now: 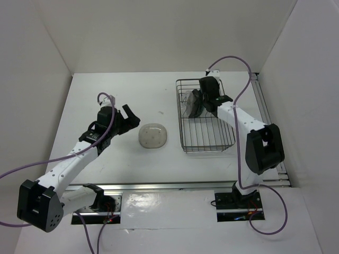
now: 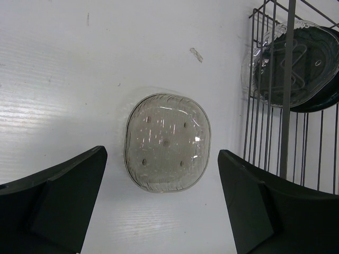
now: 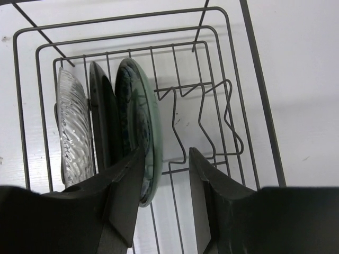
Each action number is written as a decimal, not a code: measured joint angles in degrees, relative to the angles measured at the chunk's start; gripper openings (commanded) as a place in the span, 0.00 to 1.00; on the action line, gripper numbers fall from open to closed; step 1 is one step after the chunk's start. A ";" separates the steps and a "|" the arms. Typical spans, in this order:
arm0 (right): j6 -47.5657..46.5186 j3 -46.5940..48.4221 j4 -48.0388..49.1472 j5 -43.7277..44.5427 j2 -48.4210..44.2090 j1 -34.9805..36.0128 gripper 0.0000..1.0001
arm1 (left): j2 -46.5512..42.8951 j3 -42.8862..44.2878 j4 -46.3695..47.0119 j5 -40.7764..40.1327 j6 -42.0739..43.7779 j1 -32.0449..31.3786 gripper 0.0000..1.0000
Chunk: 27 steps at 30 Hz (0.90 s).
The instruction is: Load the plates into the dish rack
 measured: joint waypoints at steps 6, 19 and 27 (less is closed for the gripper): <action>0.31 0.09 -0.24 1.77 0.31 0.00 0.47 | 0.00 0.00 0.00 -0.07 0.00 0.00 1.00; 1.22 4.11 -7.26 8.31 -8.00 0.90 0.81 | 18.62 2.91 0.09 -1.81 -0.31 0.00 0.99; 1.29 4.11 -7.52 8.04 -18.75 2.14 0.82 | 27.61 2.97 2.86 -0.81 -0.28 -0.07 0.89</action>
